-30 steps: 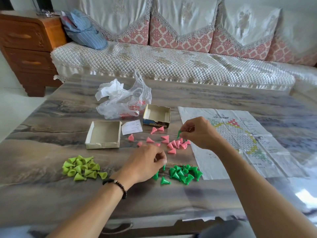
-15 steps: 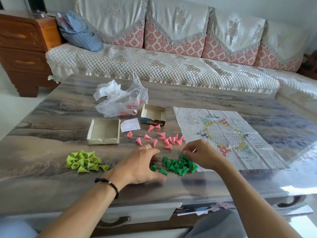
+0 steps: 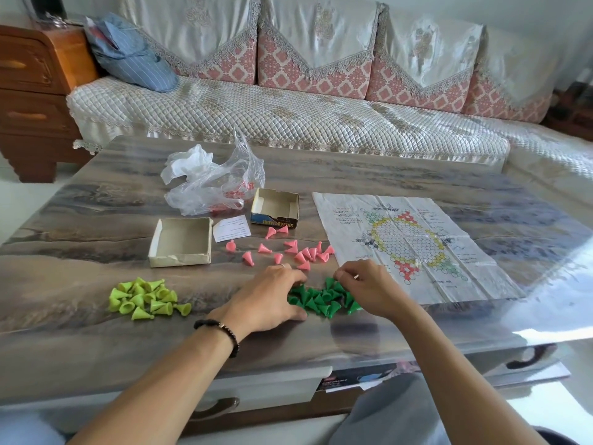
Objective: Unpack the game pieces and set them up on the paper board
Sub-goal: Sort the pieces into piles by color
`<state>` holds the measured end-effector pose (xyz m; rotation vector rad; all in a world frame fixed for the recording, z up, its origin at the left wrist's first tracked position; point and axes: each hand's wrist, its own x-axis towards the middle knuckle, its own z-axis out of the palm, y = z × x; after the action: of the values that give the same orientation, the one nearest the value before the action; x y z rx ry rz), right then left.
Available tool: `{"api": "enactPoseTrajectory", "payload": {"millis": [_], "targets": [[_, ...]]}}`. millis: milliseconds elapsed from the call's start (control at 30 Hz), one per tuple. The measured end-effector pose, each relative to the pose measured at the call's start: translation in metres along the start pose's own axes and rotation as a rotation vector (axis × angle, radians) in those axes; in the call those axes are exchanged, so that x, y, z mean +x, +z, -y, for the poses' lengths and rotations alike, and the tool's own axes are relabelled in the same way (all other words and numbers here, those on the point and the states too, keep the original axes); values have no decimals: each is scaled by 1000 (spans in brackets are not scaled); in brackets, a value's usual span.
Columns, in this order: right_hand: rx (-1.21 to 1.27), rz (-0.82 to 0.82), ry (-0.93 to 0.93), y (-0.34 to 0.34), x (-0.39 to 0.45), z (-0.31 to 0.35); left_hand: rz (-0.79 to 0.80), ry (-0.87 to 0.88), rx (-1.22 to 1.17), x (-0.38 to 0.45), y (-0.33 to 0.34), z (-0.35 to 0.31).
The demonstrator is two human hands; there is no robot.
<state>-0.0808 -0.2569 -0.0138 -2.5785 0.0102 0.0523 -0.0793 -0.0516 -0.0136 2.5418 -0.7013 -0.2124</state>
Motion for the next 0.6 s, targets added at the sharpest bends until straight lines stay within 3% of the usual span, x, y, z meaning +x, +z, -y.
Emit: {"api": "enactPoseTrajectory", "payload": {"millis": [300,467,600], "targets": [[39,-51,8,-6,6,3,-75,1,-37,-3,-1,11],[4,-96,-24,-8,33,15,-476,-217,115,-8,-15,31],[-67,-17,75,-5,59,23,-372,-390,173,4,-17,45]]}}
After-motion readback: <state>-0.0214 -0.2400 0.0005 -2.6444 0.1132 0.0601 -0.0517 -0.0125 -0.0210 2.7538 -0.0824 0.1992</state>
